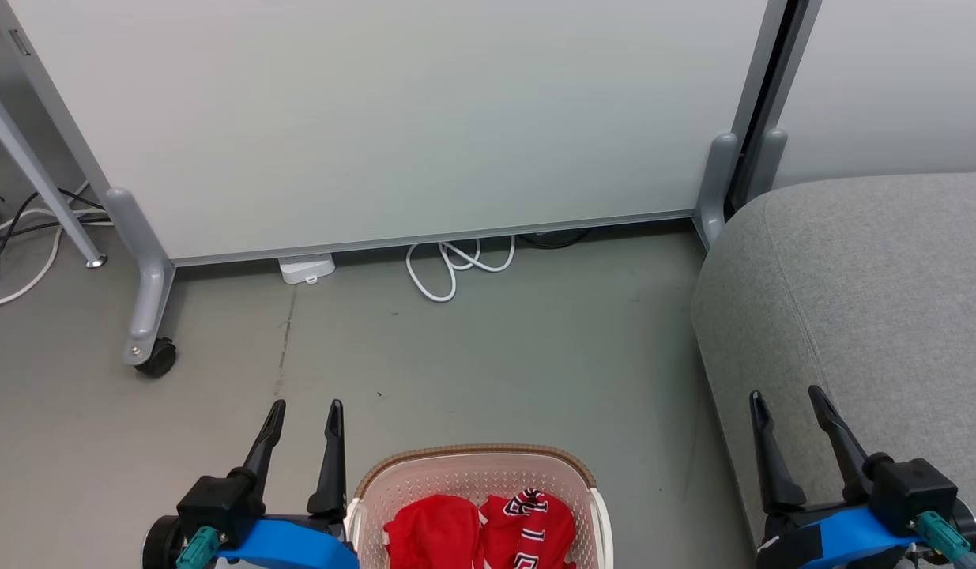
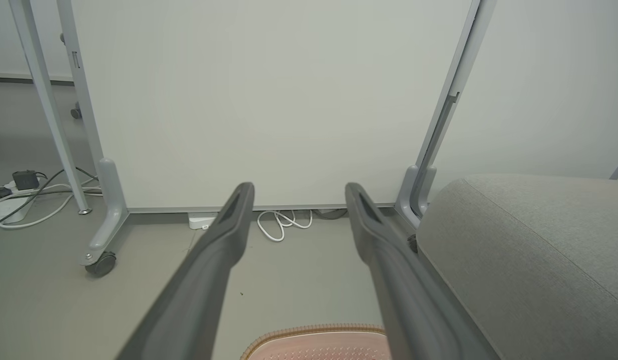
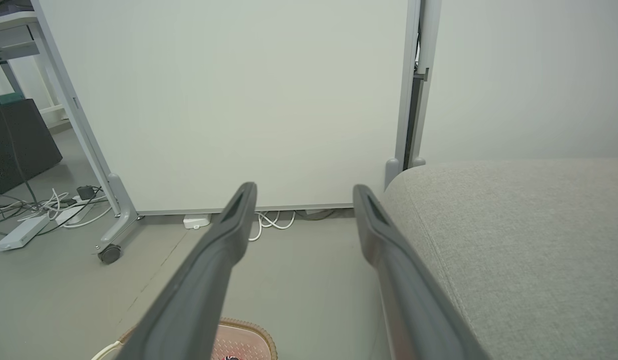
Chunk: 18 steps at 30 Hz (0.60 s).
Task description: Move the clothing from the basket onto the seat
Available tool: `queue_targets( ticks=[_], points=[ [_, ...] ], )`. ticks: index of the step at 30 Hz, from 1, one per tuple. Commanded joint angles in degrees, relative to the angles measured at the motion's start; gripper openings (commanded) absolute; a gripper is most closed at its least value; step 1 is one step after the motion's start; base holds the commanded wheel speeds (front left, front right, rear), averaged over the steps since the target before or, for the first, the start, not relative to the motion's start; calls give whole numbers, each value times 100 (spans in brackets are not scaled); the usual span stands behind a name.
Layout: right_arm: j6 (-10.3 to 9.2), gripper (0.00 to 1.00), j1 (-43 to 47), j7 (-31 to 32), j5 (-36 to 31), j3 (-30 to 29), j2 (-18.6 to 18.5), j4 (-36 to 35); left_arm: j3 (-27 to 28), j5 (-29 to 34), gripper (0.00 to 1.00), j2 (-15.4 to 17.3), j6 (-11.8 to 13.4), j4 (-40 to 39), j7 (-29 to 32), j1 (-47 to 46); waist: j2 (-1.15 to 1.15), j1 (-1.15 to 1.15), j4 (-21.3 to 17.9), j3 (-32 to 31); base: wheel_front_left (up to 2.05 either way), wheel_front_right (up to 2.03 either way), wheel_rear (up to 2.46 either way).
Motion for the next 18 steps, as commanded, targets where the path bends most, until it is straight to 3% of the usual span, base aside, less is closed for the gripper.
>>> queue_targets(
  ticks=[1, 18],
  points=[
    [15, 100, 56, -29, 3, 1, -34, -10, 16, -1, 100, 9, -43, 13, -28, -47, 0, 0, 1, 0, 0, 0, 0],
    [14, 100, -81, -21, 55, 180, -31, -59, 44, -57, 100, 16, -28, 105, -27, -3, 0, 0, -279, 185, 0, 0, 0]
  ],
)
